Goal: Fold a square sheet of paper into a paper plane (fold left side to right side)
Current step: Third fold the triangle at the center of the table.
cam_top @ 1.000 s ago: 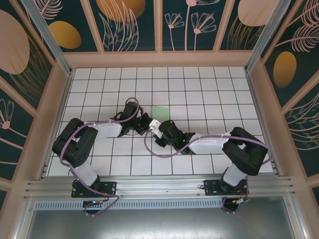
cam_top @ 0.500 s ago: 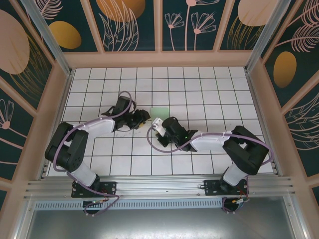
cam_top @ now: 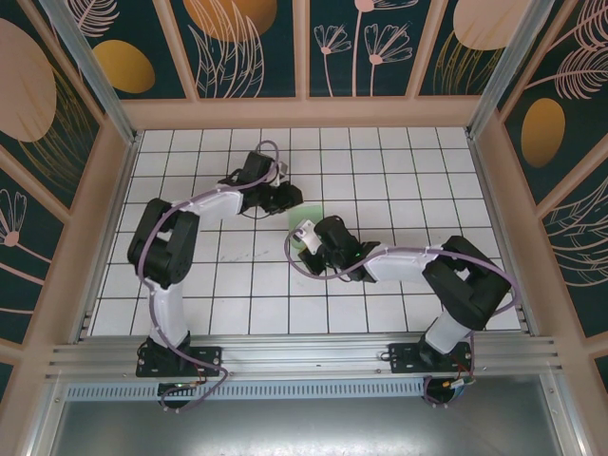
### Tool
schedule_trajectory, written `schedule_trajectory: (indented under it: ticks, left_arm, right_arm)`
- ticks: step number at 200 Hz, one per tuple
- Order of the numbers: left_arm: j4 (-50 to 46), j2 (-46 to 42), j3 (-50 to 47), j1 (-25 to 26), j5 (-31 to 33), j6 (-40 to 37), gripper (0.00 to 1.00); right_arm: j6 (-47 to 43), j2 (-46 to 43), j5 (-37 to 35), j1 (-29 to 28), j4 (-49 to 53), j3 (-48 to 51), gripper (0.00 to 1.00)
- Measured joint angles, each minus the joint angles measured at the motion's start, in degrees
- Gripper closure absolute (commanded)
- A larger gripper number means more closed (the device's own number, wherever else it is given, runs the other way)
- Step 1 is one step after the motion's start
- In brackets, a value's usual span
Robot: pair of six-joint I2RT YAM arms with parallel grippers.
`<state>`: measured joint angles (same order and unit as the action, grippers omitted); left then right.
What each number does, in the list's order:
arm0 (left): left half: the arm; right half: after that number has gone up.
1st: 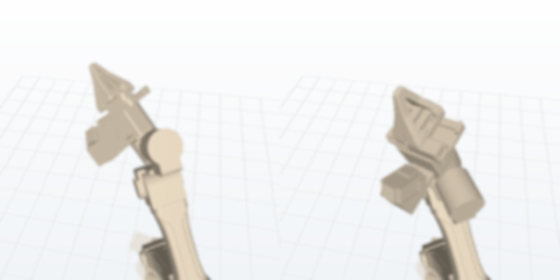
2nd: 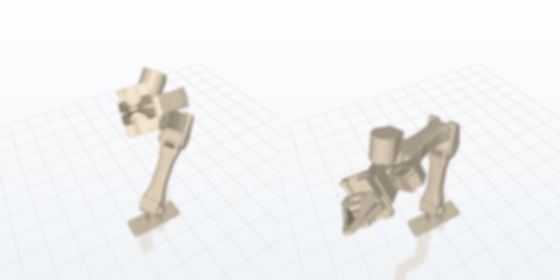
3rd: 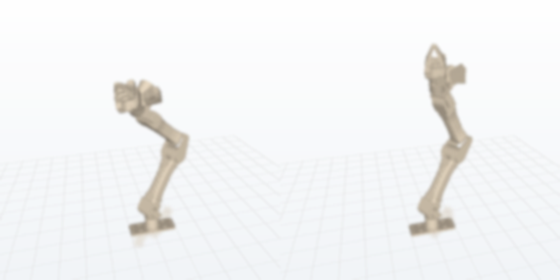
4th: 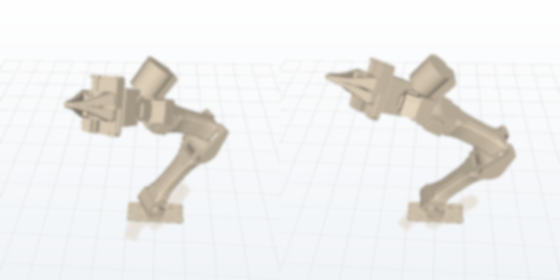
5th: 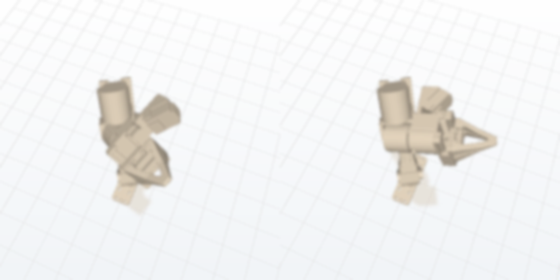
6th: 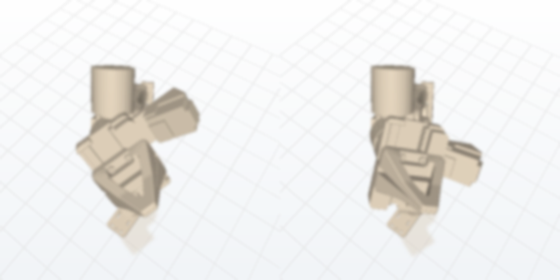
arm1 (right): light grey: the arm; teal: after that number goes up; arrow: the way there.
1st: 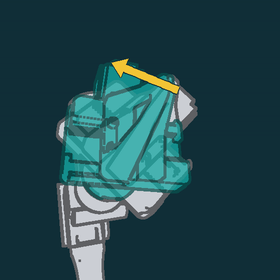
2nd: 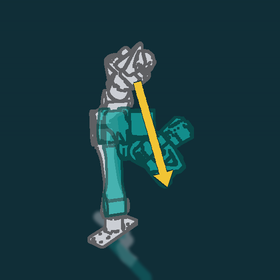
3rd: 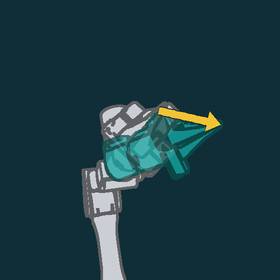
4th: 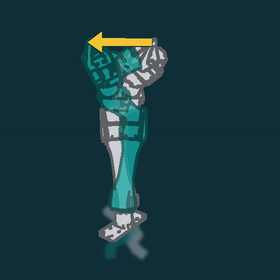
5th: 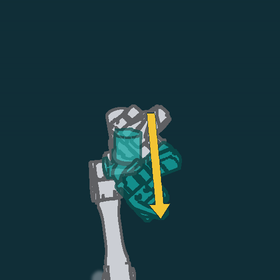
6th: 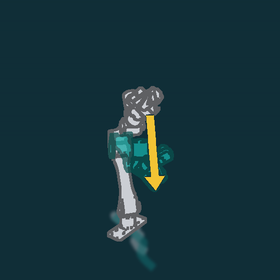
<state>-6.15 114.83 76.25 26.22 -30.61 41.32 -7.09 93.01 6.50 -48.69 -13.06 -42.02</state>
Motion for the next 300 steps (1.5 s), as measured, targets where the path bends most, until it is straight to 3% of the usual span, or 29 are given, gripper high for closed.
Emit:
schedule_trajectory:
  ticks: [74, 185, 300]
  left_arm:
    - [-3.78, 8.85, 3.26, 2.10, -1.81, -3.69, 0.84]
    - [-3.96, 9.20, 3.43, 2.03, -1.92, -4.70, 0.86]
    - [-3.96, 9.20, 3.45, 2.03, -1.86, -4.70, 0.86]
  right_arm:
    - [2.19, 1.33, 4.92, 3.08, 0.24, -0.57, 1.00]
    - [8.11, 6.93, 8.85, 10.43, 4.48, -5.38, 1.00]
    - [10.49, 7.67, 9.01, 12.87, 5.62, -5.84, 1.00]
